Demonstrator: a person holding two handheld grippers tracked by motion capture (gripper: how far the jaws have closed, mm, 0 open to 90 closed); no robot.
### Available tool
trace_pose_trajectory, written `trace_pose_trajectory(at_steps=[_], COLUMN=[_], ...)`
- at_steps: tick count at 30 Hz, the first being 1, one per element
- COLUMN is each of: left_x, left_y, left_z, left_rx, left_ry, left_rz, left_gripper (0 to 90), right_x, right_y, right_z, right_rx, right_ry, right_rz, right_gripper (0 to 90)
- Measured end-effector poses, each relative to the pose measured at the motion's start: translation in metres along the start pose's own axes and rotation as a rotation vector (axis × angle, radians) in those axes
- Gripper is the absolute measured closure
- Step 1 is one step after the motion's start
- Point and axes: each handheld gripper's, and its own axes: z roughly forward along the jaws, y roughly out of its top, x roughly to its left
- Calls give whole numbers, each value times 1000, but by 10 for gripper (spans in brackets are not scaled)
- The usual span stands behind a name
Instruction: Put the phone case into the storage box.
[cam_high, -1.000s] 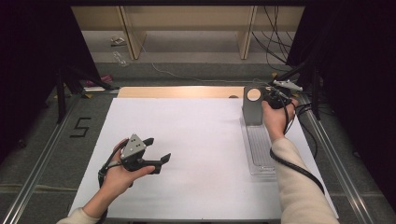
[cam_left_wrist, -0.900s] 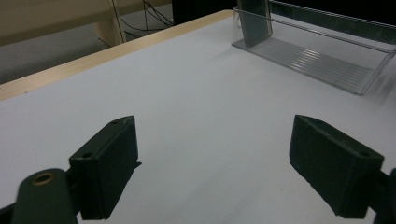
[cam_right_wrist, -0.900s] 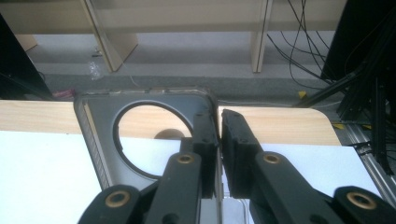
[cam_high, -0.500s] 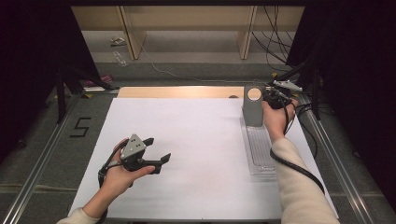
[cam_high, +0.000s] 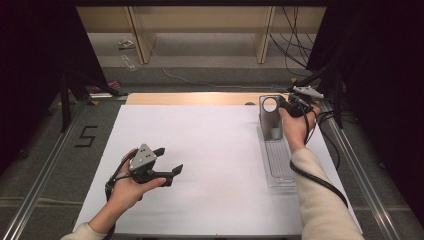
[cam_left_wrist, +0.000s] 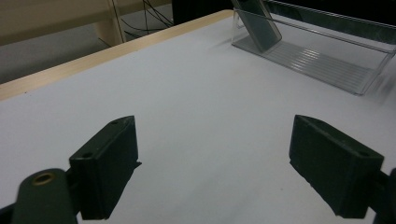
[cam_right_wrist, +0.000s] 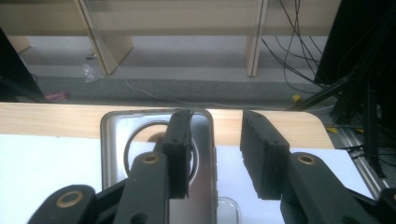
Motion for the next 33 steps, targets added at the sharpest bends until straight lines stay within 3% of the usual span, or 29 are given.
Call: trace_pose_trajectory(at_steps=[6,14,25,33], left_x=[0,0,1,0], left_y=[0,0,-1,0], left_z=[0,0,0,0], left_rx=[0,-1,2,2], left_ry=[0,1,2,4], left_rz=[-1,-4,-6,-4], left_gripper=[153,154,156,156], right_x=[4,10,18,21], right_y=[-1,0,0,-4], right_z=[-2,-6,-18,-36], right_rx=[-9,-10,9,8], right_ry=[15,19,84,132], right_rz=[-10,-34,-77,-127], right_gripper=[619,516,351,263])
